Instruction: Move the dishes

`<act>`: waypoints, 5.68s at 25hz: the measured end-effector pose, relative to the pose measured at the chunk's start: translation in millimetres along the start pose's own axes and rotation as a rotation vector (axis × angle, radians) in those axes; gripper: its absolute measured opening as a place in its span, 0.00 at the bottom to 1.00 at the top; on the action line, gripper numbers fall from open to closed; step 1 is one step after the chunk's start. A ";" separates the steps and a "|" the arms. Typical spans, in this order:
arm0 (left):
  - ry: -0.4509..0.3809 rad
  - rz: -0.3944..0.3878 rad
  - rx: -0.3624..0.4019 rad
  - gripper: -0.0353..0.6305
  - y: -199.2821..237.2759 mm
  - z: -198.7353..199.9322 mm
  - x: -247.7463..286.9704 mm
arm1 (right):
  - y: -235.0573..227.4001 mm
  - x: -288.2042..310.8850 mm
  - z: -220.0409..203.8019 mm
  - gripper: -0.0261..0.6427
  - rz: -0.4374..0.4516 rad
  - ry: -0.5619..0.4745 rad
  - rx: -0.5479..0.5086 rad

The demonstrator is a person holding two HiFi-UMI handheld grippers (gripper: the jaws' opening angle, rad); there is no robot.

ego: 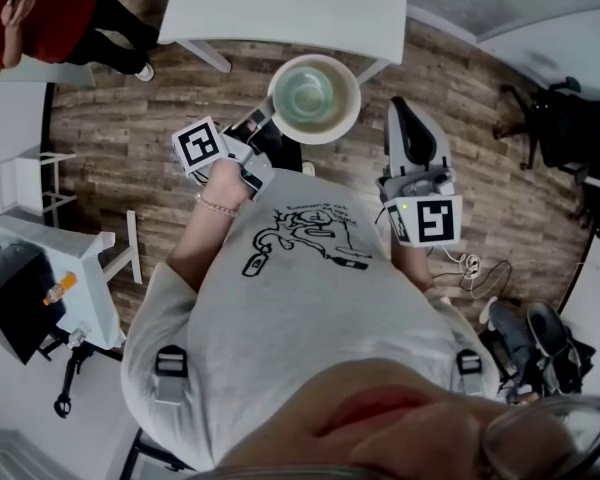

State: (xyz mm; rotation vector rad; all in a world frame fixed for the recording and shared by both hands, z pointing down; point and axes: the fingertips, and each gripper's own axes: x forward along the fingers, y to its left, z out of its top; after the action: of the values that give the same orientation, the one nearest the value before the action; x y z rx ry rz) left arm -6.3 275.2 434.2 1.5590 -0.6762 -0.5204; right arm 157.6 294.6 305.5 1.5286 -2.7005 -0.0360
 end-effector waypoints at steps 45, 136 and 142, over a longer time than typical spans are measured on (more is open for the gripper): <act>0.120 0.008 -0.032 0.07 28.8 277.7 202.0 | -125.1 314.6 13.2 0.10 -0.101 0.007 -0.035; 0.082 0.069 0.001 0.07 43.7 274.7 200.2 | -46.7 368.8 11.9 0.57 0.242 0.073 -0.074; 0.080 0.063 -0.006 0.07 41.1 276.6 200.6 | -58.1 368.4 11.2 0.57 0.207 0.077 -0.077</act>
State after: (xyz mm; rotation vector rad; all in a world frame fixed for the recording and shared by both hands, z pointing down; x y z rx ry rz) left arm -54.8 -64.6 459.6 1.5398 -0.6603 -0.4106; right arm 17.4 -51.1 300.1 1.1989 -2.7452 -0.0726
